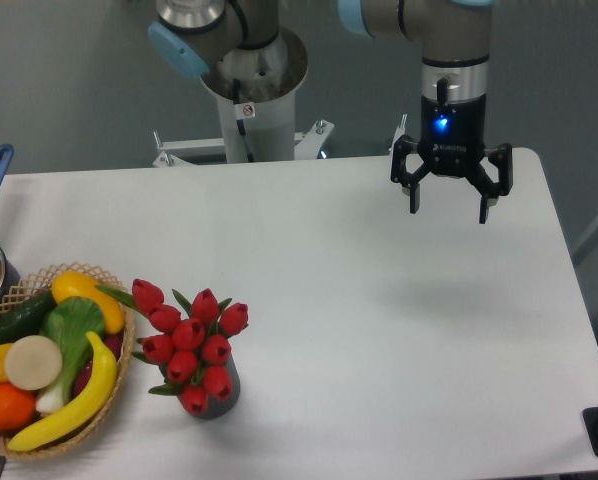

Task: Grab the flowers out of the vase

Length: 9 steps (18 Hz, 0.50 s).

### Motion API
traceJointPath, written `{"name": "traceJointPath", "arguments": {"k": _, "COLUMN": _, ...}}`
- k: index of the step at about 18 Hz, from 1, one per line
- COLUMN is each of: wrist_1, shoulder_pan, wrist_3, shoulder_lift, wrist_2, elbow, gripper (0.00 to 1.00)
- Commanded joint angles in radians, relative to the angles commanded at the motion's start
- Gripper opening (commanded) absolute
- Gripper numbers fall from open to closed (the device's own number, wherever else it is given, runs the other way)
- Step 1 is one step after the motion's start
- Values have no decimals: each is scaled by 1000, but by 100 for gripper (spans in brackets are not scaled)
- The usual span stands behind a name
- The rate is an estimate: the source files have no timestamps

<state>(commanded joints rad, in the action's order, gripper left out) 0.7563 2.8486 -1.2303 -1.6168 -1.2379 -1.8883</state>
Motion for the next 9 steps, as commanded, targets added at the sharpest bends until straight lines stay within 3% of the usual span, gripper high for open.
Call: {"name": "traceJointPath", "arguments": {"k": 9, "wrist_1": 2, "shoulder_pan": -11, "wrist_3": 18, "shoulder_lift": -11, "wrist_2": 17, "elbow": -17, "gripper": 100}}
